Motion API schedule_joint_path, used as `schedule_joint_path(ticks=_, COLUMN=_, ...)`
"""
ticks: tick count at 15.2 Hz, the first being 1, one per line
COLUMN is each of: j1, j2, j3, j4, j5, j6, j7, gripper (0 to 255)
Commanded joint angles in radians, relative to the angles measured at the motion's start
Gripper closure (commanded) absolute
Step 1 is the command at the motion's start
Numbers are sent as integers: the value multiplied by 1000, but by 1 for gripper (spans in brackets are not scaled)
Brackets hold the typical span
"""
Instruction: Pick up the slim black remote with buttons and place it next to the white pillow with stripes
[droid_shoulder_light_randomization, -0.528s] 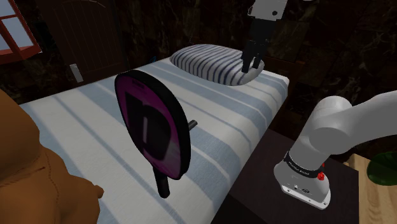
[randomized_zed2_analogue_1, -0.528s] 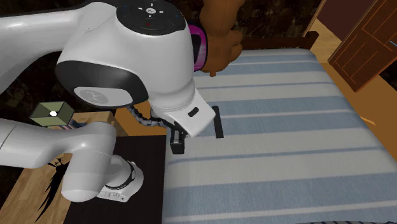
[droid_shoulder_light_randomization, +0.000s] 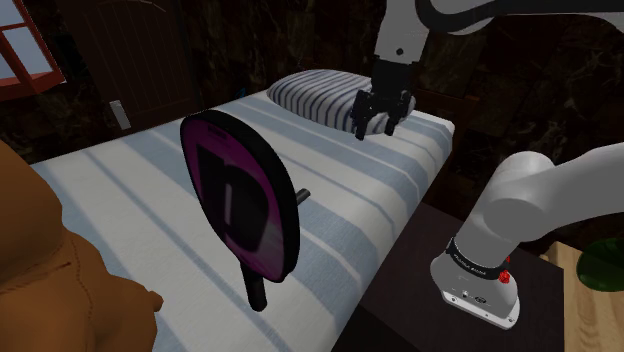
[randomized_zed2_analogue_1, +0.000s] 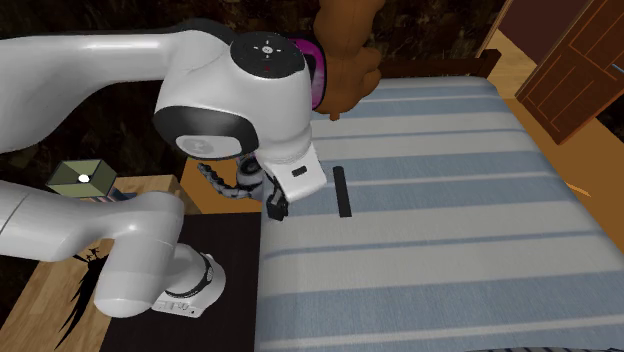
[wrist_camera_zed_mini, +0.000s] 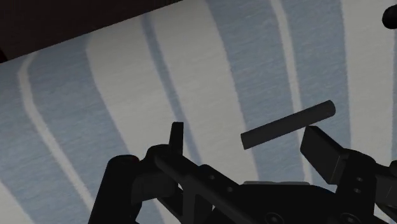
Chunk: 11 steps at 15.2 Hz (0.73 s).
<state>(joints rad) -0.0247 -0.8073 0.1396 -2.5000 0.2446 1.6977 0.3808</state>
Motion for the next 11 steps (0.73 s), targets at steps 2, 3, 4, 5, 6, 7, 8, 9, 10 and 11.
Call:
schedule_joint_path(ticks=2, j1=-23, j2=45, j3=87, j4=-35, j5=74, j6=88, j7=182, gripper=0)
schedule_joint_path(ticks=3, j1=-30, j2=63, j3=115, j4=-42, j5=97, j6=117, j7=240, gripper=0)
schedule_joint_path(ticks=4, j1=-38, j2=84, j3=144, j4=-46, j5=120, j6=146, j7=297, gripper=0)
schedule_joint_path(ticks=5, j1=-46, j2=107, j3=173, j4=-49, j5=141, j6=177, j7=354, gripper=0)
schedule_joint_path(ticks=6, j1=-54, j2=133, j3=201, j4=-50, j5=161, j6=208, j7=411, gripper=0)
schedule_joint_path(ticks=7, j1=-65, j2=160, j3=230, j4=-49, j5=180, j6=240, j7=467, gripper=0)
schedule_joint_path(ticks=8, j1=-75, j2=190, j3=259, j4=-47, j5=197, j6=272, j7=523, gripper=0)
schedule_joint_path(ticks=9, j1=-86, j2=222, j3=287, j4=-42, j5=212, j6=306, j7=579, gripper=0)
schedule_joint_path(ticks=10, j1=-98, j2=256, j3=315, j4=-36, j5=225, j6=340, j7=636, gripper=0)
schedule_joint_path(ticks=11, j1=-112, j2=291, j3=343, j4=-29, j5=235, j6=374, j7=692, gripper=0)
